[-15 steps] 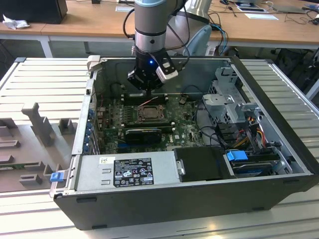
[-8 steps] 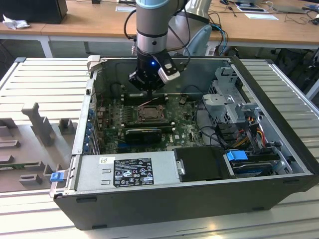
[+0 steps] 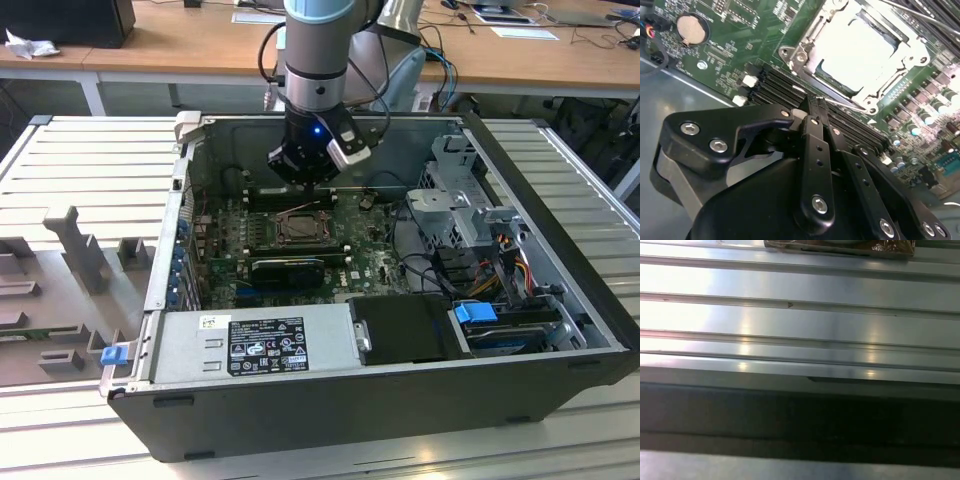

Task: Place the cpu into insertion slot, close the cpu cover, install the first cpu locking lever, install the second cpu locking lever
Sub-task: 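Install the first cpu locking lever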

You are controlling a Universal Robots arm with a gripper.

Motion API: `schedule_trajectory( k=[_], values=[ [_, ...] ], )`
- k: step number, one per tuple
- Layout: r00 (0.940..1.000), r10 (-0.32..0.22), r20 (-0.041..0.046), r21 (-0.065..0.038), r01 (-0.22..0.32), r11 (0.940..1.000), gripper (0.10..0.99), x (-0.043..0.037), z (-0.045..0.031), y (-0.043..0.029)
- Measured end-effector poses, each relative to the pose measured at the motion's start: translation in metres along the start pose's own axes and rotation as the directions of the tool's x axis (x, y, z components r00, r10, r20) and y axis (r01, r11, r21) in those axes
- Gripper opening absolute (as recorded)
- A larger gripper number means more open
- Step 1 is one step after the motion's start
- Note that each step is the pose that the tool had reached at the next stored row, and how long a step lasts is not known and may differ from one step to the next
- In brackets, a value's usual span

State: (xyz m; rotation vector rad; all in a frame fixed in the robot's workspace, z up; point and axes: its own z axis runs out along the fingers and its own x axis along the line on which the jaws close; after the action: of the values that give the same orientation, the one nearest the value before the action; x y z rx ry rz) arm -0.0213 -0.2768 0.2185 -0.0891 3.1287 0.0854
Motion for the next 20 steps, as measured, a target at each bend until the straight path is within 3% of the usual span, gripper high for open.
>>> schedule_trajectory(
  k=[20],
  values=[
    [1.0000,0.000,0.0000,0.000,0.000,1.0000,0.106,-0.0011,0.0134,-0.0020]
  ],
)
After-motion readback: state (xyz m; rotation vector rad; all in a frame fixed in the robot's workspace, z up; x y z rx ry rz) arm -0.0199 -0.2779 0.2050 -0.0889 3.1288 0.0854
